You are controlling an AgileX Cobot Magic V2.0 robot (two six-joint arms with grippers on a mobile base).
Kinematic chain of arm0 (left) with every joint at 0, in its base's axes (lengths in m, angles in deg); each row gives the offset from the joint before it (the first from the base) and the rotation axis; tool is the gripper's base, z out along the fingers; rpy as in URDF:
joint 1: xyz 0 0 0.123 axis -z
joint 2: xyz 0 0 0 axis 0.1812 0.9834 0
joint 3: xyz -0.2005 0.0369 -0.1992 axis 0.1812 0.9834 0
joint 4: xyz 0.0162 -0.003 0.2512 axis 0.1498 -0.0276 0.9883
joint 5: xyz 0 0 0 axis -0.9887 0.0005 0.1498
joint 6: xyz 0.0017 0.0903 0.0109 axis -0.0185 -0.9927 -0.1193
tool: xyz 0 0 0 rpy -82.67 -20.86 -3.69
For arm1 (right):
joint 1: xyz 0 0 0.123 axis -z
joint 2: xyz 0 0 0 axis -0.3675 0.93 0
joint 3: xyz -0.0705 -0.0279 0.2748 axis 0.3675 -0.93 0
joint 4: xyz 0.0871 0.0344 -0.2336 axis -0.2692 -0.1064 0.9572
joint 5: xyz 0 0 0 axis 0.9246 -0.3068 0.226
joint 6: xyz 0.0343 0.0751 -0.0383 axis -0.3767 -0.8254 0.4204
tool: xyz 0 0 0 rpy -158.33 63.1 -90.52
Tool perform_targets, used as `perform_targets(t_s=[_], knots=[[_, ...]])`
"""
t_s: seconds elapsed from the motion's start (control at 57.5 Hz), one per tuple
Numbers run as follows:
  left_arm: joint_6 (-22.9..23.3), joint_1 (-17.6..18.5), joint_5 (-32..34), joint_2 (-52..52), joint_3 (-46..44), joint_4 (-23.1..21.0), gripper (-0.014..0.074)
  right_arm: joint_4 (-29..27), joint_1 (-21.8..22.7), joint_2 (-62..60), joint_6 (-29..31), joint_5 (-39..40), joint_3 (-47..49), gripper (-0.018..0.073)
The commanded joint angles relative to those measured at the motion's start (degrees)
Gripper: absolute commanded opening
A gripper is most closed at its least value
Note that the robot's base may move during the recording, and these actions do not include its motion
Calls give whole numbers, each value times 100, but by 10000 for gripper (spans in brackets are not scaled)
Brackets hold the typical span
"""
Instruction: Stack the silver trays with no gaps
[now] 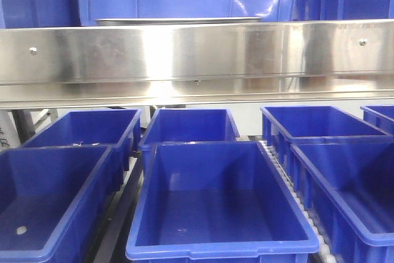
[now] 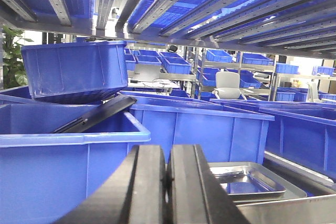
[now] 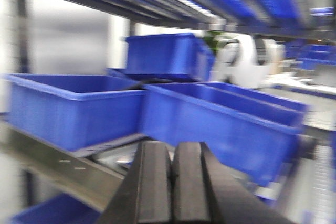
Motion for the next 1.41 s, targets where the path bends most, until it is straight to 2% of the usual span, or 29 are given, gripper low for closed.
perform_targets(t_s=[0.0,0.087,0.174,0.348,0.469,0.8,0.904,1.078,1.39], knots=[[3,27,65,-11,15,8,-9,400,519,-64,35,251,-149,-81],[3,27,65,-11,15,8,-9,563,1103,-147,35,547,-362,-81],[3,27,65,-11,15,8,-9,563,1656,-280,35,1182,-750,-81],[3,27,65,-11,15,8,-9,426,2263,-612,35,2476,-1793,-81],[3,27,65,-11,15,8,-9,319,2420,-854,35,3159,-2675,-81],[3,27,65,-11,15,8,-9,285,2491,-1150,35,4142,-4671,-81],[3,27,65,-11,15,8,-9,49,2640,-1150,35,4159,-4845,-81],[3,27,65,-11,15,8,-9,49,3027,-1150,24,4086,-4879,-81],[3,27,65,-11,15,8,-9,49,3055,-1188,24,3829,-5104,-81]])
